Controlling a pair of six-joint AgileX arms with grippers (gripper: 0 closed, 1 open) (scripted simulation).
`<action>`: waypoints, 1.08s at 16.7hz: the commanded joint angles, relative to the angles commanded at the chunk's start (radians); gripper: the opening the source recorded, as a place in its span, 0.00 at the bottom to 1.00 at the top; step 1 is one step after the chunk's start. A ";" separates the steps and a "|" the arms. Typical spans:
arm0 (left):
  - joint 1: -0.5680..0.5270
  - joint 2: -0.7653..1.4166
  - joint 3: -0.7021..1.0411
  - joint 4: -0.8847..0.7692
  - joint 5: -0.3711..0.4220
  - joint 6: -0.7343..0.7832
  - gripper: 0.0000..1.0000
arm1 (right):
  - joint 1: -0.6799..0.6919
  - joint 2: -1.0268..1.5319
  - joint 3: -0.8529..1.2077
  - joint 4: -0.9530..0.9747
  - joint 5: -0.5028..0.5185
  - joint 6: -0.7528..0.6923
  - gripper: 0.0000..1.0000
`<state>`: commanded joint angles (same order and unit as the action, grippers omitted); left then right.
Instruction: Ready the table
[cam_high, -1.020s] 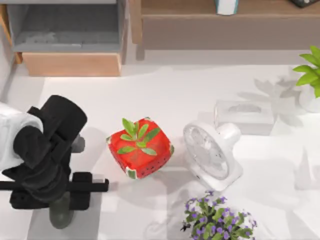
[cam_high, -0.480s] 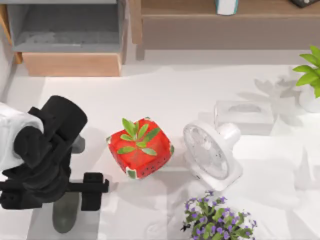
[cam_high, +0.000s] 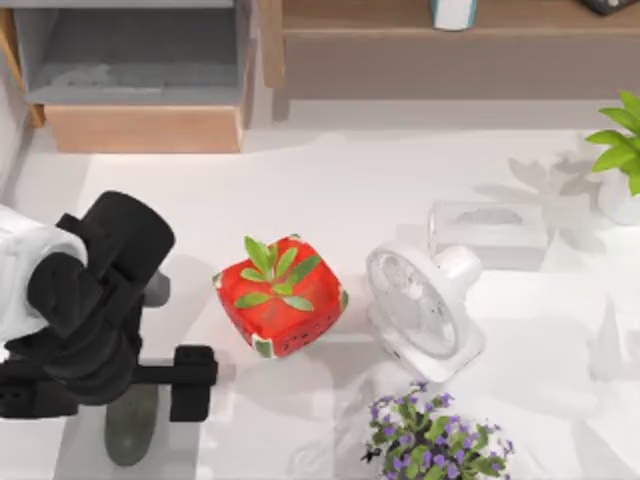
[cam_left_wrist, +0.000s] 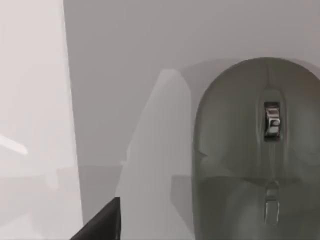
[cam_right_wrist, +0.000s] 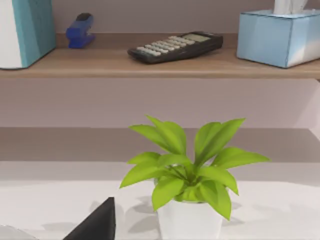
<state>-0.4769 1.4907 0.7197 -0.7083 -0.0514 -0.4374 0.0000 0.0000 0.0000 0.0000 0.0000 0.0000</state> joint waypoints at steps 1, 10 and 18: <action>0.004 -0.001 -0.002 0.004 -0.001 0.001 1.00 | 0.000 0.000 0.000 0.000 0.000 0.000 1.00; 0.193 -0.044 -0.074 0.400 0.023 0.110 1.00 | 0.000 0.000 0.000 0.000 0.000 0.000 1.00; 0.346 -0.089 -0.112 1.141 0.185 0.361 1.00 | 0.000 0.000 0.000 0.000 0.000 0.000 1.00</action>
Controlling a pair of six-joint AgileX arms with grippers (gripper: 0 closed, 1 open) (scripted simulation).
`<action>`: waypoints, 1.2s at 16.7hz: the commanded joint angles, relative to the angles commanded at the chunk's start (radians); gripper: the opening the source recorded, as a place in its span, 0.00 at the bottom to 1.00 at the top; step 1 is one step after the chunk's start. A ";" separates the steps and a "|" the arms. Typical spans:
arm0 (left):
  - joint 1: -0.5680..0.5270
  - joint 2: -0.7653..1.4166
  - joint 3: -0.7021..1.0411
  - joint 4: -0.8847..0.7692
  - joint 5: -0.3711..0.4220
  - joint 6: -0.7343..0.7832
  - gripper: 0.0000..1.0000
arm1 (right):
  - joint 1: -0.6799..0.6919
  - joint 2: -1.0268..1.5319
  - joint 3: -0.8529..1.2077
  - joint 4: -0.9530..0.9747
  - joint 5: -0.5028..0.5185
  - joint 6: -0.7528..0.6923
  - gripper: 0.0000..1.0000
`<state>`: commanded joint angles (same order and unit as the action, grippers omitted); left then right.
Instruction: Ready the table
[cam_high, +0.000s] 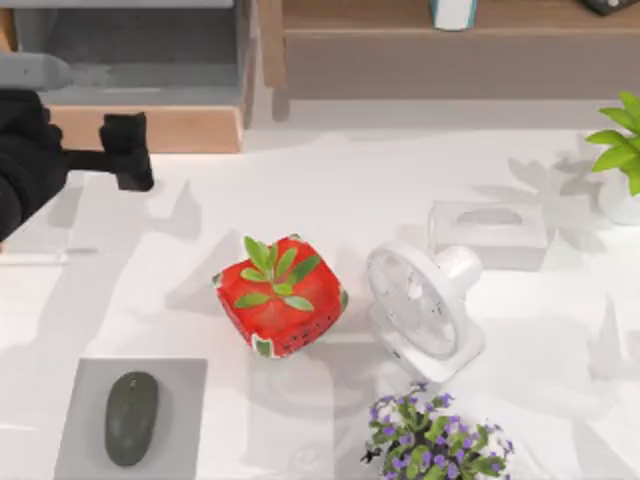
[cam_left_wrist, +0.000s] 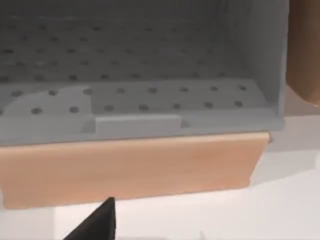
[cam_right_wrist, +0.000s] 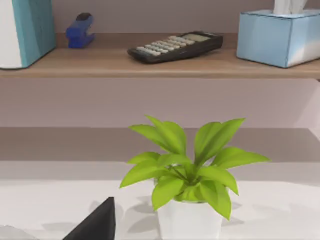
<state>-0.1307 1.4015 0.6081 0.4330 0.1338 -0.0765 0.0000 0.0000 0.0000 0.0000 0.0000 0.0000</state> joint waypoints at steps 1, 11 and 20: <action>0.028 -0.008 -0.003 0.069 0.019 0.034 1.00 | 0.000 0.000 0.000 0.000 0.000 0.000 1.00; 0.292 -0.008 -0.012 0.625 0.192 0.347 1.00 | 0.000 0.000 0.000 0.000 0.000 0.000 1.00; 0.566 0.237 -0.119 0.965 0.340 1.024 1.00 | 0.000 0.000 0.000 0.000 0.000 0.000 1.00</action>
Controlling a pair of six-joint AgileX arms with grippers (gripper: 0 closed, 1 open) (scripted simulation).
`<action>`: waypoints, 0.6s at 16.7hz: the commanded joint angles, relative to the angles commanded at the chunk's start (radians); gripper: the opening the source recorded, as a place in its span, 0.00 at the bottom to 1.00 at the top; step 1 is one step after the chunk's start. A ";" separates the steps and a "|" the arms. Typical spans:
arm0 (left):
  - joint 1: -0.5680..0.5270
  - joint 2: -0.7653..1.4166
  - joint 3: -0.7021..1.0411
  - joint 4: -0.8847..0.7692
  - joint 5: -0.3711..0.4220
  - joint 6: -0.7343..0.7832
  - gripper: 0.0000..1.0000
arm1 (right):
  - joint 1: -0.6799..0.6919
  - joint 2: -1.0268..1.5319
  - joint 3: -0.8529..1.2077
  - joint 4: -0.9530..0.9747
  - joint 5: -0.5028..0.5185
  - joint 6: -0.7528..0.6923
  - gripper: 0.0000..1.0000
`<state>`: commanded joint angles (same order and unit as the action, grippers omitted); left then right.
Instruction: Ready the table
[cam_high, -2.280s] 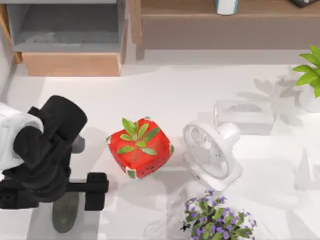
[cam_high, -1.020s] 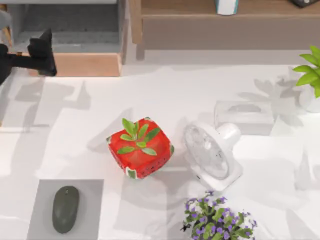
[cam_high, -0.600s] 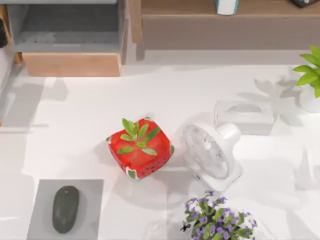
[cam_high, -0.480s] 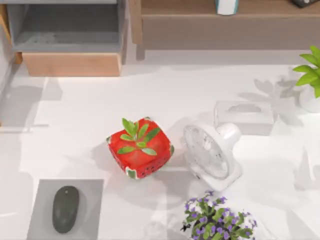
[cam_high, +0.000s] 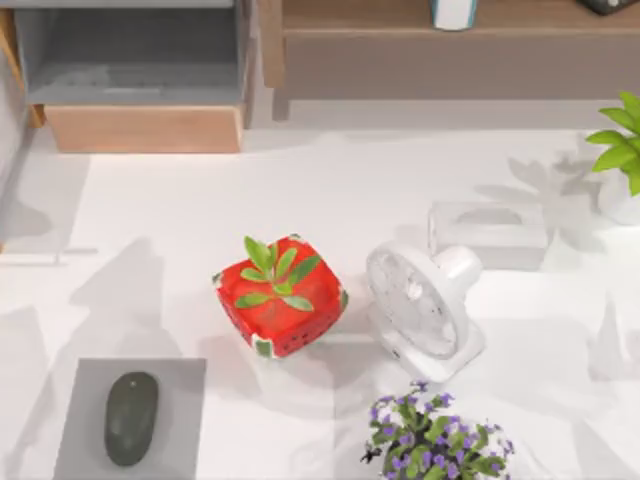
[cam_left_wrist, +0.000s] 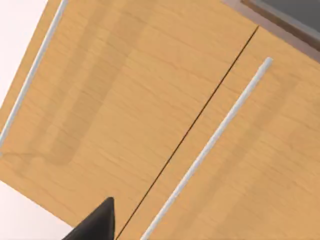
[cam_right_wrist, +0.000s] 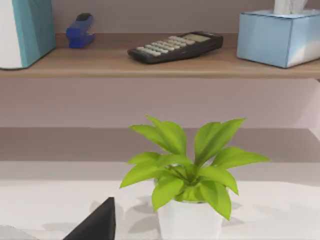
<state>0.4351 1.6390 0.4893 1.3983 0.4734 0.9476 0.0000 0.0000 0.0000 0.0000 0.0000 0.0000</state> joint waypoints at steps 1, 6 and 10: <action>0.039 0.034 -0.020 0.030 0.016 0.097 1.00 | 0.000 0.000 0.000 0.000 0.000 0.000 1.00; 0.192 0.221 -0.097 0.138 0.087 0.486 1.00 | 0.000 0.000 0.000 0.000 0.000 0.000 1.00; 0.223 0.327 -0.103 0.176 0.123 0.629 1.00 | 0.000 0.000 0.000 0.000 0.000 0.000 1.00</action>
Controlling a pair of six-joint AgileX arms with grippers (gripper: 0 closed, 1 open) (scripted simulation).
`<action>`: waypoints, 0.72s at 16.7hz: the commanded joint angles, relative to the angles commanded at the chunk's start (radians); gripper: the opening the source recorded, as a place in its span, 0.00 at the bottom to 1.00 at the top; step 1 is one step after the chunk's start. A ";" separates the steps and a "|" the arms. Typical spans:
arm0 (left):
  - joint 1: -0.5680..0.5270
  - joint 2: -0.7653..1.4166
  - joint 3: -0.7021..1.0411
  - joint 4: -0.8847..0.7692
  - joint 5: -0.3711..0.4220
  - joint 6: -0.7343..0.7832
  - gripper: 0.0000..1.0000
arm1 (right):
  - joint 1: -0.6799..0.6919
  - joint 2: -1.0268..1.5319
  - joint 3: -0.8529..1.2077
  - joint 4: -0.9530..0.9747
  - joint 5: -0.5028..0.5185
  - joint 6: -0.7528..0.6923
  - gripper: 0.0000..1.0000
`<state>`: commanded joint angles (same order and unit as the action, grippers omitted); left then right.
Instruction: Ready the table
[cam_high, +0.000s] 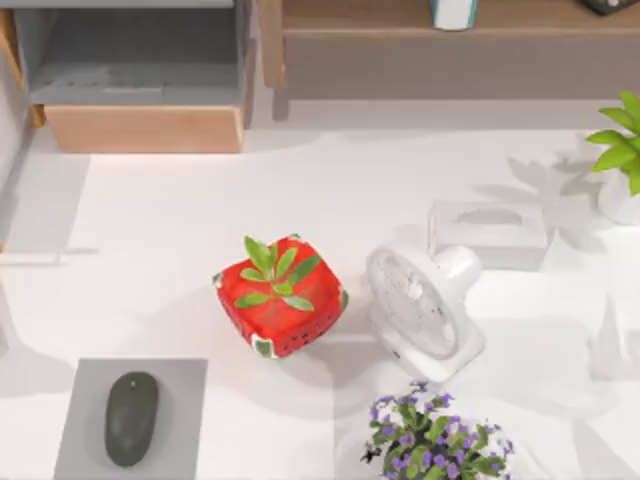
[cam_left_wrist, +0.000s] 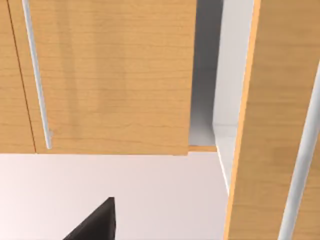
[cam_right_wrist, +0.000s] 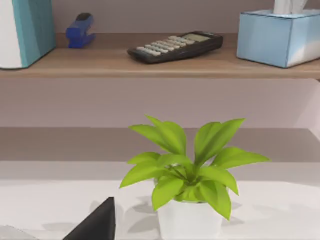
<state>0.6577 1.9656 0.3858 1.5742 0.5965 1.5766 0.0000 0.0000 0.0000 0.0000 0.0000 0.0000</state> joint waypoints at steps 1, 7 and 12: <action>0.001 0.009 0.001 0.004 0.004 0.012 1.00 | 0.000 0.000 0.000 0.000 0.000 0.000 1.00; -0.003 0.007 0.002 0.002 0.002 0.011 1.00 | 0.000 0.000 0.000 0.000 0.000 0.000 1.00; -0.039 0.034 0.069 -0.038 -0.036 0.012 1.00 | 0.000 0.000 0.000 0.000 0.000 0.000 1.00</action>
<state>0.6183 2.0001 0.4550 1.5365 0.5608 1.5881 0.0000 0.0000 0.0000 0.0000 0.0000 0.0000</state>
